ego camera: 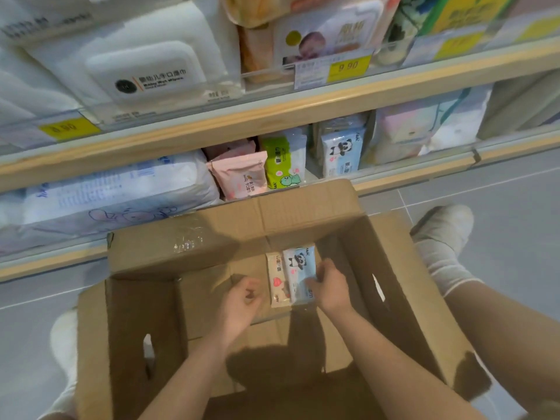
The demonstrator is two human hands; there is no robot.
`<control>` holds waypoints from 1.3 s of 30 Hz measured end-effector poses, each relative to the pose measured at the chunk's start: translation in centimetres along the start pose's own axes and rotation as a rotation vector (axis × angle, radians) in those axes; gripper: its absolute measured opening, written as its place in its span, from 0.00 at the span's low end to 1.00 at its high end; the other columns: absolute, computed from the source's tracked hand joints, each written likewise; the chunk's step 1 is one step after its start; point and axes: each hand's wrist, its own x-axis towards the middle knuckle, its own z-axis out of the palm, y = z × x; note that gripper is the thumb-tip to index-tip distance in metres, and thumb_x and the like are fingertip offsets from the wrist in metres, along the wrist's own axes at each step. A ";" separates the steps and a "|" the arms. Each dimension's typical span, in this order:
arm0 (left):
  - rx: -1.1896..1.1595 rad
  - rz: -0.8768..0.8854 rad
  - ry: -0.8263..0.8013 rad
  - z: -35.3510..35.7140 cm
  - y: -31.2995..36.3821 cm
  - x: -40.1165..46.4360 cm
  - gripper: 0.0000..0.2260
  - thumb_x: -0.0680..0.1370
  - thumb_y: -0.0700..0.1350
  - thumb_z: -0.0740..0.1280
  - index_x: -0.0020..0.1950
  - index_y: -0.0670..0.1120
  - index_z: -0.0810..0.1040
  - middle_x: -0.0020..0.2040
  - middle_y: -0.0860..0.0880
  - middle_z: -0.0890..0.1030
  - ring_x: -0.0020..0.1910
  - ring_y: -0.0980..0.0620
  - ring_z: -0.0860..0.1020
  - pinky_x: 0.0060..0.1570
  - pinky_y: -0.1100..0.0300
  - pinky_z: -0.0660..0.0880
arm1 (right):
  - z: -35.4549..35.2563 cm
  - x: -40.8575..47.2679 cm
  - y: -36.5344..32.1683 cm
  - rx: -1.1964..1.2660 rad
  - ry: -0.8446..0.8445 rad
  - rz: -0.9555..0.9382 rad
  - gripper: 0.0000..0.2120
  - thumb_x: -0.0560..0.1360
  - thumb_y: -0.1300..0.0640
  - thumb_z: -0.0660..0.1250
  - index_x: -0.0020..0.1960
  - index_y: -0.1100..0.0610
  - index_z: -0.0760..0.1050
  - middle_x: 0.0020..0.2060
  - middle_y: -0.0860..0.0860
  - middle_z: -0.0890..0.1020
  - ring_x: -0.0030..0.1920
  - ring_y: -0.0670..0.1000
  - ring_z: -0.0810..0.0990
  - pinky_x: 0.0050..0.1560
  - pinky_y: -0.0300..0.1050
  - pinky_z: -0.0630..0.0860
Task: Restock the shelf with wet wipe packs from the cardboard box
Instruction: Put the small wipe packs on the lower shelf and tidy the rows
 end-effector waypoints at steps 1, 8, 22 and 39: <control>0.007 -0.007 0.004 0.5 0.5 0.3 0.11 0.77 0.42 0.66 0.59 0.46 0.75 0.54 0.51 0.79 0.49 0.59 0.75 0.45 0.71 0.68 | -0.9 -0.5 0.3 -0.002 0.029 -0.023 0.09 0.75 0.62 0.66 0.48 0.56 0.65 0.45 0.49 0.77 0.46 0.52 0.81 0.27 0.30 0.67; 0.038 -0.135 0.160 4.9 5.1 2.5 0.22 0.75 0.48 0.68 0.66 0.43 0.67 0.59 0.46 0.74 0.44 0.54 0.70 0.41 0.61 0.66 | -4.2 -1.6 3.0 0.116 -0.007 -0.008 0.14 0.77 0.61 0.63 0.62 0.52 0.72 0.55 0.48 0.81 0.55 0.49 0.80 0.52 0.46 0.79; -0.327 -0.040 0.065 1.9 4.2 1.1 0.14 0.73 0.32 0.69 0.54 0.43 0.71 0.53 0.44 0.81 0.46 0.51 0.79 0.37 0.67 0.72 | -6.0 -3.1 0.9 -0.019 -0.019 -0.194 0.13 0.77 0.60 0.65 0.60 0.52 0.73 0.57 0.48 0.79 0.55 0.48 0.79 0.36 0.27 0.71; -0.285 0.447 0.453 -8.8 19.3 0.9 0.08 0.74 0.41 0.70 0.51 0.49 0.77 0.47 0.50 0.81 0.49 0.51 0.78 0.47 0.57 0.74 | -20.3 -6.1 -9.8 0.057 0.329 -0.600 0.13 0.76 0.61 0.65 0.60 0.56 0.76 0.48 0.47 0.79 0.40 0.45 0.76 0.31 0.27 0.69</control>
